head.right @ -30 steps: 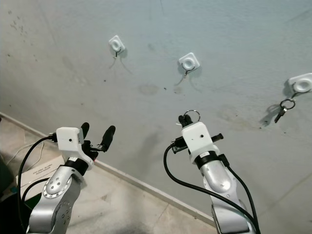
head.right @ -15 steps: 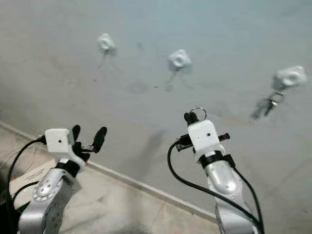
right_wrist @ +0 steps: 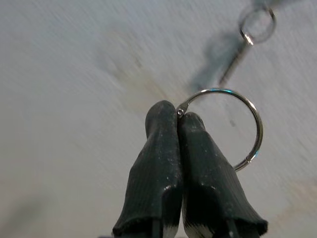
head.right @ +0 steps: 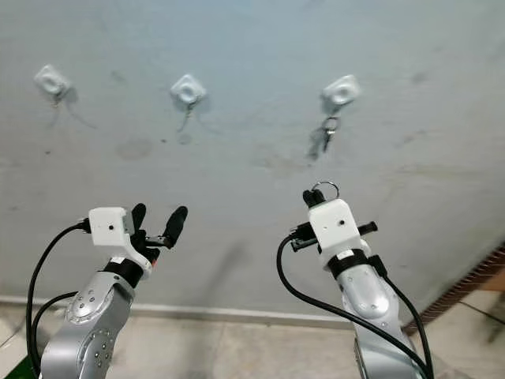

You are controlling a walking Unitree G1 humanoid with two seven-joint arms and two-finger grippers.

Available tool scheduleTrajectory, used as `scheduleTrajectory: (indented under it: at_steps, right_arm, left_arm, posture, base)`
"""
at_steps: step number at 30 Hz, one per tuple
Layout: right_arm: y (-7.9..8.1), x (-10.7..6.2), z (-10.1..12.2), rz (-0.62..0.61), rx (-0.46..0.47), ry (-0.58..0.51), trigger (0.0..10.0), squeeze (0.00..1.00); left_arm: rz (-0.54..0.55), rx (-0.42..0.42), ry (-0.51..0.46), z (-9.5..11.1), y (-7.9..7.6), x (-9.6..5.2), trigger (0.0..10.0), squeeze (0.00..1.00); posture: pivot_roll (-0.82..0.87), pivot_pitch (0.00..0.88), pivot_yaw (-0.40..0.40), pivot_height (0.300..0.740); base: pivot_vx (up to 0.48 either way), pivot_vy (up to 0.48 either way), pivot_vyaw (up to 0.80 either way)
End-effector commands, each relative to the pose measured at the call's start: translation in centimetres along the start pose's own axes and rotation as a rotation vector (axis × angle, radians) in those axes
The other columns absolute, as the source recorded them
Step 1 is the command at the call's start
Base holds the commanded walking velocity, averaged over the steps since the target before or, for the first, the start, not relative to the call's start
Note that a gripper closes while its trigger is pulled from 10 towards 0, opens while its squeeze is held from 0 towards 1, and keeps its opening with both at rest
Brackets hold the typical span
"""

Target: Hang keys on a hook

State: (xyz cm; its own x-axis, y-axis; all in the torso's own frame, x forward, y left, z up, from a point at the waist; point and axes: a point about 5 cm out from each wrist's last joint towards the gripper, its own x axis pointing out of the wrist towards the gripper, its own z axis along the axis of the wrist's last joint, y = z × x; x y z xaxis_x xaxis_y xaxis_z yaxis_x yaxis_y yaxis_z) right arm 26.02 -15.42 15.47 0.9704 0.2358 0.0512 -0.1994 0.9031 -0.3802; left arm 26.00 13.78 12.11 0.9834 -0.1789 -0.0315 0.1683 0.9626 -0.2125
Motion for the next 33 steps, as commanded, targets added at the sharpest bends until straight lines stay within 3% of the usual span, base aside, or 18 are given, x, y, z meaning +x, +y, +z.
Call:
scheduleTrajectory:
  at_steps: [1, 10, 14, 19, 22, 23, 33]
  right_arm:
    - [0.2, 0.4, 1.1, 0.023, -0.005, -0.044, 10.0, 0.0]
    - [0.7, 1.0, 1.7, 0.066, 0.015, -0.074, 10.0, 0.0]
    - [2.7, 2.6, 3.2, 0.165, 0.051, -0.141, 10.0, 0.0]
    - [4.2, 4.3, 4.4, 0.232, 0.081, -0.182, 10.0, 0.0]
    - [5.2, 5.2, 5.2, 0.284, 0.094, -0.221, 10.0, 0.0]
    - [6.0, 6.0, 5.9, 0.323, 0.1, -0.247, 10.0, 0.0]
    - [7.8, 8.3, 8.0, 0.379, 0.144, -0.329, 10.0, 0.0]
  left_arm:
    - [0.03, 0.009, -0.005, 0.3, 0.5, 0.0, 10.0, 0.0]
    - [0.061, 0.045, -0.007, 0.4, 0.7, 0.1, 10.0, 0.0]
    - [0.081, 0.137, -0.045, 1.0, 1.1, -0.1, 10.0, 0.0]
    - [0.047, 0.186, -0.077, 1.8, 1.0, -0.6, 10.0, 0.0]
    - [0.016, 0.195, -0.055, 1.4, 0.8, -1.4, 10.0, 0.0]
    - [0.025, 0.202, -0.028, 0.8, 1.0, -2.5, 10.0, 0.0]
    - [0.064, 0.232, 0.024, -0.3, 1.5, -4.9, 10.0, 0.0]
  posture:
    - [-0.05, 0.051, 0.014, 0.74]
    - [-0.04, 0.052, 0.016, 0.74]
    - [-0.02, 0.052, 0.013, 0.74]
    - [0.01, 0.053, 0.005, 0.74]
    - [0.03, 0.056, 0.0, 0.74]
    - [0.05, 0.059, -0.004, 0.74]
    - [0.11, 0.067, -0.01, 0.74]
  base:
    - [0.0, 0.0, 0.0]
    - [0.0, 0.0, 0.0]
    - [0.0, 0.0, 0.0]
    - [0.0, 0.0, 0.0]
    - [0.0, 0.0, 0.0]
    - [0.0, 0.0, 0.0]
    - [0.0, 0.0, 0.0]
